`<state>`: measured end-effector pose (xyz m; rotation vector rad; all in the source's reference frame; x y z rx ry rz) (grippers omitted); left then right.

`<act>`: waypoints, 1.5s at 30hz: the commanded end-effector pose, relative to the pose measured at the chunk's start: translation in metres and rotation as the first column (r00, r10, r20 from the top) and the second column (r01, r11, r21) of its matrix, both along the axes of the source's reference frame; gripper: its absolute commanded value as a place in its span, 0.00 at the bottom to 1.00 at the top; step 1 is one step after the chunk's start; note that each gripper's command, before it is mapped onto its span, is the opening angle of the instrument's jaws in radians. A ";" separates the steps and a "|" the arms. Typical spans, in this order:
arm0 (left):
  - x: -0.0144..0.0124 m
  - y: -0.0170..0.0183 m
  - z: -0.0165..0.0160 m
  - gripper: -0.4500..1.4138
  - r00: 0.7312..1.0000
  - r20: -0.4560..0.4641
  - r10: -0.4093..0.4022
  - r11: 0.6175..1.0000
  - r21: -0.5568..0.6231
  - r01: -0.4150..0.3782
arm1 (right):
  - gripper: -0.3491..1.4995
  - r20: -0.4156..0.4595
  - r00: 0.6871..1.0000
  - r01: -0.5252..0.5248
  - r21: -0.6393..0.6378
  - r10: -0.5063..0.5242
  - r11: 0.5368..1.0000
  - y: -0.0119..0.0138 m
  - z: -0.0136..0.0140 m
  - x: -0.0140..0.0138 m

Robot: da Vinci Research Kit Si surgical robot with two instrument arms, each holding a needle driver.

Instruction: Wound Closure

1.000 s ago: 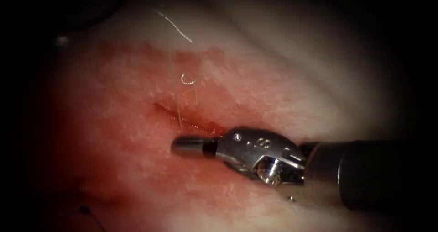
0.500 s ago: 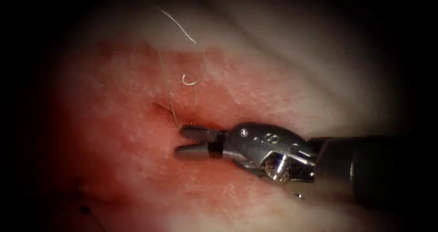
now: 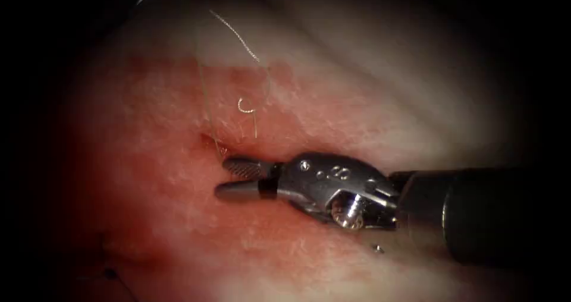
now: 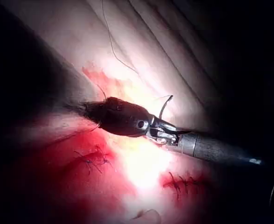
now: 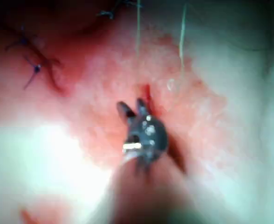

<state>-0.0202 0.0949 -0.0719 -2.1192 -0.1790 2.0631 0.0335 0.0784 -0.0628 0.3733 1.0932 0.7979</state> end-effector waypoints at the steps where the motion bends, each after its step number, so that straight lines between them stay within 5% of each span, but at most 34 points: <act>1: -0.0005 -0.0004 0.0005 0.05 1.000 -0.005 0.006 1.000 0.005 -0.006 | 0.48 0.001 1.000 0.000 -0.005 0.000 1.000 0.0002 0.0003 0.0005; 11: -0.0009 -0.0009 0.0000 0.05 1.000 0.000 0.024 1.000 0.010 -0.024 | 0.48 0.009 1.000 0.000 -0.027 0.000 1.000 0.0010 0.0001 0.0015; 13: -0.0009 -0.0008 0.0000 0.05 1.000 0.001 0.025 1.000 0.016 -0.025 | 0.38 0.006 1.000 0.002 -0.027 -0.002 1.000 0.0008 0.0003 0.0019; 14: -0.0009 -0.0008 0.0001 0.05 1.000 0.001 0.025 1.000 0.016 -0.025 | 0.06 -0.009 1.000 0.015 -0.026 -0.016 1.000 0.0005 0.0003 0.0020; 15: -0.0008 -0.0006 0.0002 0.05 1.000 0.002 0.026 1.000 0.016 -0.026 | 0.00 -0.010 0.999 0.046 -0.016 -0.046 0.999 0.0000 0.0003 0.0020; 22: -0.0007 -0.0015 0.0047 0.05 0.999 -0.052 -0.009 1.000 0.002 0.009 | 0.00 -0.028 0.994 0.107 0.076 -0.105 0.991 -0.0023 -0.0010 0.0019; 28: -0.0001 -0.0045 0.0133 0.05 0.996 -0.090 -0.014 0.999 0.037 0.017 | 0.00 -0.072 0.989 0.136 0.110 -0.129 0.985 -0.0034 -0.0083 0.0032; 33: 0.0006 -0.0036 0.0152 0.05 0.995 -0.097 -0.030 0.999 0.040 0.034 | 0.00 -0.119 0.980 0.173 0.106 -0.160 0.979 -0.0045 -0.0146 0.0043; 38: 0.0014 -0.0033 0.0150 0.05 0.995 -0.089 -0.041 0.998 0.045 0.045 | 0.00 -0.171 0.966 0.204 0.051 -0.192 0.978 -0.0055 -0.0177 0.0051; 40: 0.0021 -0.0028 0.0146 0.05 0.995 -0.085 -0.048 0.997 0.051 0.053 | 0.38 -0.164 0.968 0.191 -0.013 -0.191 0.981 -0.0050 -0.0175 0.0050; 41: 0.0030 -0.0024 0.0142 0.05 0.995 -0.085 -0.054 0.996 0.063 0.059 | 0.72 -0.149 0.973 0.169 -0.042 -0.174 0.985 -0.0044 -0.0168 0.0047; 43: 0.0044 -0.0018 0.0134 0.05 0.994 -0.085 -0.067 0.996 0.057 0.071 | 0.84 -0.122 0.981 0.142 -0.063 -0.149 0.988 -0.0035 -0.0158 0.0039; 45: 0.0061 -0.0011 0.0127 0.05 0.993 -0.089 -0.081 0.995 0.056 0.087 | 0.84 -0.115 0.981 0.148 -0.091 -0.158 0.985 -0.0028 -0.0148 0.0028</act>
